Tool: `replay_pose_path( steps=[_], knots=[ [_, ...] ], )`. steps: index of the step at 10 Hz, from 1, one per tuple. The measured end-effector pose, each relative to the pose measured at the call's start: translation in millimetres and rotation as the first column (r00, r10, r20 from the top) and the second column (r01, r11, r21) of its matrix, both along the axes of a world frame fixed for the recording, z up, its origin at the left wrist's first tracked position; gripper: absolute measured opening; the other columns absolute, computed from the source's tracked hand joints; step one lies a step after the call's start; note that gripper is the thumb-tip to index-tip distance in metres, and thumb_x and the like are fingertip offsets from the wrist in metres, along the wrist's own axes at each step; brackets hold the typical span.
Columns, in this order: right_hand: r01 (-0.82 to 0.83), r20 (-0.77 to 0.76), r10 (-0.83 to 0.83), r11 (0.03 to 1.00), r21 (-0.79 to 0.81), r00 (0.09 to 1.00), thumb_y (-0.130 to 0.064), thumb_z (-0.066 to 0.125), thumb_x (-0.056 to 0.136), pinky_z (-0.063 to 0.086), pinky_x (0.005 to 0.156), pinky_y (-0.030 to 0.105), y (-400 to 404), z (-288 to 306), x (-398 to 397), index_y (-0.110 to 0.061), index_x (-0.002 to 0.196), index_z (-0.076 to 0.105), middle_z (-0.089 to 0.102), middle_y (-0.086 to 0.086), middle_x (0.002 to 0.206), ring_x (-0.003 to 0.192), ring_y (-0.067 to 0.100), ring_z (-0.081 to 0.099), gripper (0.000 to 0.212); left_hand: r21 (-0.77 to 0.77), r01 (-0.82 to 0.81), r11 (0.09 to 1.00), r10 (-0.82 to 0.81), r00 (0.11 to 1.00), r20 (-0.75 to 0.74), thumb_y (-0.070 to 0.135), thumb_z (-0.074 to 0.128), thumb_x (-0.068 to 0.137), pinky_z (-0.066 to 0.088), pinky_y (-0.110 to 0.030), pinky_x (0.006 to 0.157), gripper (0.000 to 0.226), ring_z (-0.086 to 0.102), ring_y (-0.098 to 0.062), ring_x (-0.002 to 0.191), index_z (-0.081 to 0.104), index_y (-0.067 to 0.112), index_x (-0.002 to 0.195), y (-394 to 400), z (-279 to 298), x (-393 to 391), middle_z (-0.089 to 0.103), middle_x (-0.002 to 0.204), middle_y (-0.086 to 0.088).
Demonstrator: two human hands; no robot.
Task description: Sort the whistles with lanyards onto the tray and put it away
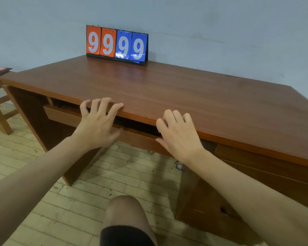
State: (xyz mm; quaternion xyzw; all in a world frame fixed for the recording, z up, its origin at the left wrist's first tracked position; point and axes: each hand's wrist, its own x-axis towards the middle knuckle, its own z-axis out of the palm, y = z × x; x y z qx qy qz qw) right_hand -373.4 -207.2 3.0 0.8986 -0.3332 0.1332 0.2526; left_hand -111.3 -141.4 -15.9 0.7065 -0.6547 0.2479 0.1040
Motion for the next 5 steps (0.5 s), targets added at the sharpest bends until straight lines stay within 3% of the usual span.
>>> replay_pose_path(
  steps=[1,2,3,4,5],
  knots=[
    [-0.022,0.197,-0.031,0.966,0.258,0.980,-0.050,0.046,0.102,0.052,0.063,0.033,-0.8,29.5,-23.4,-0.025,0.092,0.052,0.053,-0.010,0.088,0.074,0.011,0.054,0.028,0.034,0.047,0.998,-0.044,0.996,-0.081,0.064,0.048,0.088,0.029,-0.058,0.105,0.057,0.047,-0.025,0.115,0.046,0.031,0.135,-3.0,24.8,-26.9,0.043,0.127,-0.001],
    [0.023,0.318,-0.188,0.888,0.459,0.929,-0.048,0.043,0.103,0.055,0.057,0.031,-9.5,56.3,-77.5,-0.031,0.092,0.056,0.062,-0.012,0.073,0.062,0.007,0.060,0.023,0.091,0.142,0.986,-0.122,0.974,-0.191,0.061,0.047,0.091,0.032,-0.052,0.103,0.046,0.048,-0.018,0.114,0.048,0.037,0.130,-13.1,46.0,-73.0,0.046,0.123,0.008],
    [0.052,0.378,-0.270,0.867,0.496,0.886,-0.047,0.049,0.101,0.056,0.053,0.034,-17.5,70.3,-149.0,-0.034,0.087,0.056,0.063,-0.009,0.065,0.056,0.008,0.060,0.021,0.111,0.282,0.953,-0.237,0.922,-0.307,0.057,0.048,0.093,0.042,-0.046,0.099,0.032,0.052,-0.012,0.108,0.055,0.039,0.119,-30.0,64.6,-128.4,0.052,0.113,0.016],
    [0.163,0.287,-0.396,0.788,0.594,0.872,-0.045,0.051,0.101,0.056,0.056,0.031,-26.8,79.8,-221.9,-0.034,0.090,0.059,0.062,-0.011,0.069,0.060,0.008,0.062,0.018,0.124,0.396,0.910,-0.315,0.853,-0.416,0.064,0.042,0.085,0.053,-0.043,0.089,0.032,0.059,-0.007,0.096,0.059,0.040,0.100,-57.2,82.5,-179.7,0.059,0.098,0.019],
    [0.264,0.222,-0.458,0.775,0.574,0.861,-0.047,0.050,0.101,0.052,0.059,0.022,-40.6,88.8,-280.0,-0.034,0.096,0.062,0.060,-0.017,0.075,0.066,0.002,0.062,0.018,0.214,0.429,0.878,-0.310,0.849,-0.428,0.068,0.043,0.084,0.054,-0.038,0.088,0.033,0.059,-0.001,0.095,0.060,0.042,0.095,-88.7,95.9,-224.3,0.062,0.097,0.022]
  ],
)
